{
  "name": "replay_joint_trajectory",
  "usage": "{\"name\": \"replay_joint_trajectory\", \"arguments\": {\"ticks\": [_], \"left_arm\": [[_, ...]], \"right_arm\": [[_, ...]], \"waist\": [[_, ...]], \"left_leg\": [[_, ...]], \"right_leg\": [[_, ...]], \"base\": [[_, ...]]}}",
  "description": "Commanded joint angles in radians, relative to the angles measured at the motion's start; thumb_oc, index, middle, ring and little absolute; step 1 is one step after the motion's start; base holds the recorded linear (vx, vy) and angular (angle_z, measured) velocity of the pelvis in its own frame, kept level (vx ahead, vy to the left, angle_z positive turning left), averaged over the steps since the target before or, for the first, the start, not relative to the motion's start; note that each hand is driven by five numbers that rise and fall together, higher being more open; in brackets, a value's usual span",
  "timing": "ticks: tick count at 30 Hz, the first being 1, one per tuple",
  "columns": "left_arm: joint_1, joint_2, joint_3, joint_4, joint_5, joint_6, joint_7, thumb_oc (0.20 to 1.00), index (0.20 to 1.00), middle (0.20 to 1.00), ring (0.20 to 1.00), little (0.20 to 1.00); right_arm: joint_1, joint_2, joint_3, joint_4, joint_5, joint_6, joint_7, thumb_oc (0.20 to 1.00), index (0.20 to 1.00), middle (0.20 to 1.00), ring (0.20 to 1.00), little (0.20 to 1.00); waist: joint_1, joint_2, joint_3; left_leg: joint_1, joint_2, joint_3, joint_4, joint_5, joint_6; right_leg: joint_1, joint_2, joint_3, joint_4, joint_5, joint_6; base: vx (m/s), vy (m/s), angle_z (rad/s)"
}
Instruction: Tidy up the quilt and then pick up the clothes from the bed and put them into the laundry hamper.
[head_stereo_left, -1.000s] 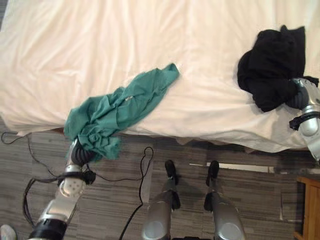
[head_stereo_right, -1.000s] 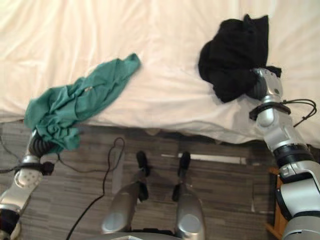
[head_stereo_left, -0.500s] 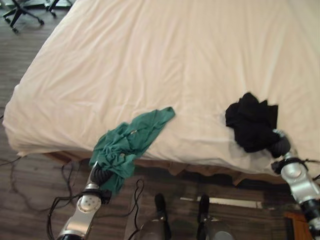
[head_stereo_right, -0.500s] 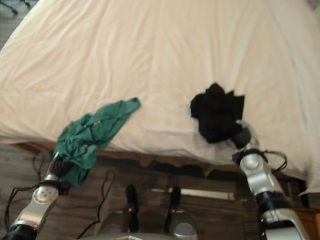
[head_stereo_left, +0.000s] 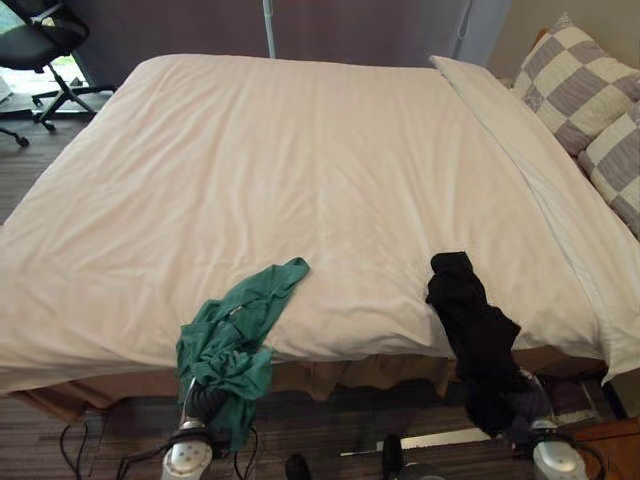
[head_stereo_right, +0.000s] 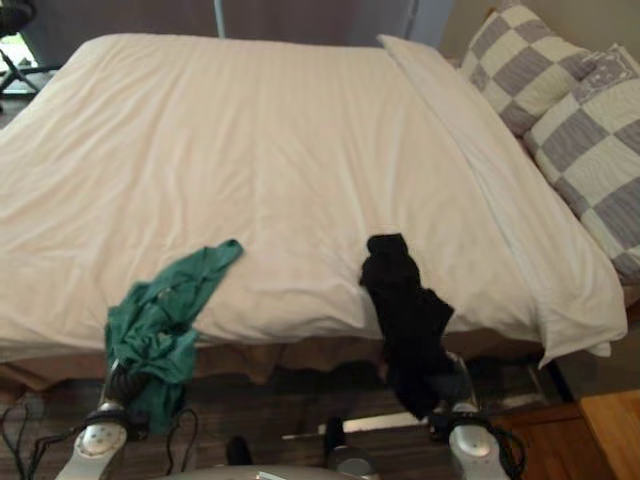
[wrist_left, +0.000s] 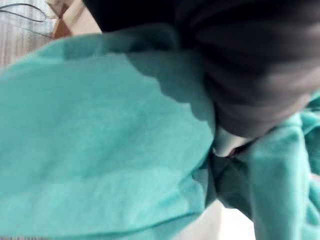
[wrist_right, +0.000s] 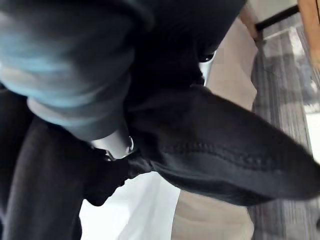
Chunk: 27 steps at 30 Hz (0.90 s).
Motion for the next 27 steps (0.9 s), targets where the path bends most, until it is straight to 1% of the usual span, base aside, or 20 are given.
{"name": "replay_joint_trajectory", "arguments": {"ticks": [1, 2, 5, 7, 8, 9, 11, 14, 15, 16, 17, 18, 19, 20, 21, 22, 23, 24, 25, 27], "left_arm": [[-0.027, 0.025, 0.020, -0.076, -0.089, -0.072, 0.049, 0.200, 0.200, 0.200, 0.200, 0.200], [-0.036, 0.016, 0.016, -0.057, -0.107, -0.086, 0.057, 0.200, 0.200, 0.200, 0.200, 0.200], [-0.028, -0.003, 0.008, -0.047, -0.153, -0.108, 0.076, 0.200, 0.200, 0.200, 0.200, 0.200], [-0.047, 0.004, -0.012, -0.043, -0.171, -0.113, 0.083, 0.200, 0.200, 0.200, 0.200, 0.200], [-0.048, 0.004, -0.012, -0.043, -0.171, -0.113, 0.083, 0.200, 0.200, 0.200, 0.200, 0.200], [-0.061, 0.007, -0.020, -0.044, -0.175, -0.112, 0.091, 0.200, 0.200, 0.200, 0.200, 0.200], [-0.078, 0.001, -0.033, -0.050, -0.185, -0.110, 0.107, 0.200, 0.200, 0.200, 0.200, 0.200], [-0.095, 0.002, -0.041, -0.033, -0.176, -0.091, 0.115, 0.200, 0.200, 0.200, 0.200, 0.200], [-0.097, 0.007, -0.052, -0.021, -0.160, -0.084, 0.106, 0.200, 0.200, 0.200, 0.200, 0.200], [-0.096, 0.008, -0.055, -0.021, -0.160, -0.084, 0.106, 0.200, 0.200, 0.200, 0.200, 0.200], [-0.089, 0.008, -0.062, -0.011, -0.155, -0.078, 0.100, 0.200, 0.200, 0.200, 0.200, 0.200], [-0.087, 0.006, -0.063, 0.001, -0.150, -0.069, 0.094, 0.200, 0.200, 0.200, 0.200, 0.200], [-0.087, 0.006, -0.064, 0.001, -0.150, -0.069, 0.095, 0.200, 0.200, 0.200, 0.200, 0.200], [-0.096, 0.009, -0.073, 0.019, -0.144, -0.063, 0.106, 0.200, 0.200, 0.200, 0.200, 0.200], [-0.098, 0.008, -0.073, 0.020, -0.144, -0.063, 0.106, 0.200, 0.200, 0.200, 0.200, 0.200], [-0.113, 0.000, -0.089, 0.038, -0.147, -0.060, 0.119, 0.200, 0.200, 0.200, 0.200, 0.200], [-0.140, -0.026, -0.107, 0.066, -0.162, -0.062, 0.129, 0.200, 0.200, 0.200, 0.200, 0.200], [-0.142, -0.028, -0.108, 0.068, -0.162, -0.064, 0.129, 0.200, 0.200, 0.200, 0.200, 0.200], [-0.157, -0.036, -0.147, 0.077, -0.152, -0.064, 0.118, 0.200, 0.200, 0.200, 0.200, 0.200], [-0.168, -0.037, -0.169, 0.077, -0.142, -0.062, 0.114, 0.200, 0.200, 0.200, 0.200, 0.200]], "right_arm": [[-0.100, -0.004, 0.046, -0.021, 0.034, -0.083, 0.034, 0.200, 0.200, 0.200, 0.200, 0.200], [-0.136, -0.002, 0.109, -0.015, 0.031, -0.095, 0.029, 0.200, 0.200, 0.200, 0.200, 0.200], [-0.188, -0.028, 0.163, -0.009, -0.012, -0.092, 0.017, 0.200, 0.200, 0.200, 0.200, 0.200], [-0.208, -0.051, 0.165, -0.007, -0.058, -0.090, -0.014, 0.200, 0.200, 0.200, 0.200, 0.200], [-0.209, -0.051, 0.165, -0.006, -0.058, -0.091, -0.014, 0.200, 0.200, 0.200, 0.200, 0.200], [-0.210, -0.060, 0.155, -0.007, -0.076, -0.092, -0.036, 0.200, 0.200, 0.200, 0.200, 0.200], [-0.208, -0.065, 0.136, 0.005, -0.090, -0.072, -0.063, 0.200, 0.200, 0.200, 0.200, 0.200], [-0.203, -0.056, 0.111, 0.033, -0.088, -0.046, -0.091, 0.200, 0.200, 0.200, 0.200, 0.200], [-0.178, -0.033, 0.103, 0.054, -0.077, -0.029, -0.088, 0.200, 0.200, 0.200, 0.200, 0.200], [-0.176, -0.032, 0.102, 0.054, -0.077, -0.029, -0.088, 0.200, 0.200, 0.200, 0.200, 0.200], [-0.160, -0.019, 0.100, 0.067, -0.065, -0.026, -0.082, 0.200, 0.200, 0.200, 0.200, 0.200], [-0.142, 0.015, 0.090, 0.086, -0.031, -0.019, -0.074, 0.200, 0.200, 0.200, 0.200, 0.200], [-0.143, 0.016, 0.089, 0.086, -0.031, -0.019, -0.073, 0.200, 0.200, 0.200, 0.200, 0.200], [-0.143, 0.038, 0.083, 0.082, -0.004, -0.023, -0.079, 0.200, 0.200, 0.200, 0.200, 0.200], [-0.144, 0.037, 0.082, 0.082, -0.004, -0.023, -0.079, 0.200, 0.200, 0.200, 0.200, 0.200], [-0.157, 0.048, 0.088, 0.074, 0.010, -0.024, -0.081, 0.200, 0.200, 0.200, 0.200, 0.200], [-0.162, 0.049, 0.081, 0.061, 0.035, -0.031, -0.086, 0.200, 0.200, 0.200, 0.200, 0.200], [-0.162, 0.047, 0.080, 0.061, 0.035, -0.032, -0.086, 0.200, 0.200, 0.200, 0.200, 0.200], [-0.165, 0.040, 0.074, 0.061, 0.046, -0.047, -0.094, 0.200, 0.200, 0.200, 0.200, 0.200], [-0.166, 0.038, 0.069, 0.062, 0.060, -0.052, -0.095, 0.200, 0.200, 0.200, 0.200, 0.200]], "waist": [[0.002, 0.014, 0.054], [0.053, 0.025, 0.066], [0.129, 0.033, 0.058], [0.198, 0.031, 0.074], [0.195, 0.032, 0.072], [0.214, 0.029, 0.077], [0.225, 0.024, 0.080], [0.209, 0.018, 0.065], [0.214, 0.025, 0.043], [0.209, 0.024, 0.041], [0.216, 0.023, 0.030], [0.232, 0.018, 0.024], [0.229, 0.016, 0.023], [0.219, 0.024, 0.033], [0.218, 0.023, 0.034], [0.196, 0.036, 0.047], [0.177, 0.057, 0.071], [0.176, 0.059, 0.072], [0.165, 0.076, 0.085], [0.154, 0.080, 0.088]], "left_leg": [[0.044, 0.016, -0.045, 0.003, -0.090, -0.022], [0.032, -0.010, -0.092, 0.003, -0.079, -0.014], [0.007, -0.035, -0.163, 0.003, -0.077, -0.009], [-0.030, -0.047, -0.209, 0.003, -0.060, -0.020], [-0.034, -0.047, -0.212, 0.003, -0.057, -0.020], [-0.056, -0.045, -0.210, 0.003, -0.044, -0.028], [-0.061, -0.002, -0.096, 0.011, -0.065, -0.035], [-0.038, 0.075, 0.183, 0.026, -0.067, -0.023], [-0.027, 0.081, 0.216, 0.034, -0.056, -0.032], [-0.028, 0.079, 0.210, 0.033, -0.055, -0.032], [-0.031, 0.056, 0.180, 0.027, -0.058, -0.020], [-0.021, 0.009, 0.136, 0.012, -0.085, 0.015], [-0.023, 0.004, 0.134, 0.012, -0.086, 0.019], [-0.005, -0.028, 0.089, 0.003, -0.123, 0.050], [-0.006, -0.033, 0.088, 0.003, -0.126, 0.054], [0.013, -0.034, 0.054, 0.003, -0.136, 0.051], [0.023, -0.046, -0.017, 0.003, -0.130, 0.042], [0.023, -0.046, -0.018, 0.003, -0.130, 0.042], [0.010, -0.047, -0.069, 0.003, -0.108, 0.040], [0.009, -0.054, -0.104, 0.003, -0.103, 0.034]], "right_leg": [[-0.045, 0.033, 0.157, 0.135, -0.123, 0.072], [-0.011, 0.032, 0.134, 0.086, -0.136, 0.048], [0.035, 0.023, 0.060, 0.014, -0.126, 0.052], [0.058, 0.007, -0.032, -0.019, -0.127, 0.056], [0.055, 0.007, -0.035, -0.020, -0.125, 0.056], [0.063, -0.007, -0.101, -0.030, -0.127, 0.055], [0.104, -0.040, -0.233, -0.031, -0.145, 0.068], [0.133, -0.083, -0.388, -0.008, -0.118, 0.074], [0.159, -0.094, -0.439, 0.004, -0.121, 0.068], [0.162, -0.094, -0.446, 0.005, -0.122, 0.069], [0.175, -0.104, -0.464, 0.026, -0.123, 0.075], [0.168, -0.164, -0.507, 0.178, -0.101, 0.095], [0.166, -0.171, -0.510, 0.187, -0.103, 0.098], [0.123, -0.223, -0.466, 0.360, -0.051, 0.118], [0.118, -0.232, -0.463, 0.372, -0.054, 0.123], [0.051, -0.210, -0.369, 0.442, -0.073, 0.109], [-0.034, -0.145, -0.228, 0.461, -0.114, 0.107], [-0.034, -0.145, -0.230, 0.463, -0.116, 0.107], [-0.070, -0.094, -0.190, 0.415, -0.155, 0.069], [-0.088, -0.059, -0.163, 0.388, -0.169, 0.057]], "base": [[-0.02, 0.101, 0.60], [0.00, 0.029, 1.05], [0.03, 0.024, 1.03], [-0.10, 0.002, 0.97], [-0.13, 0.017, 1.32], [-0.09, 0.048, 1.92], [-0.03, 0.167, 2.14], [-0.02, 0.329, 2.67], [0.04, 0.280, 2.07], [0.12, 0.321, 2.35], [0.20, 0.435, 2.84], [0.19, 0.450, 2.49], [0.27, 0.532, 2.31], [0.14, 0.252, 1.68], [0.21, 0.367, 1.57], [0.15, 0.256, 1.57], [0.15, 0.236, 1.26], [0.06, 0.154, 1.74], [-0.02, 0.041, 1.37], [0.06, 0.002, 1.36]]}}
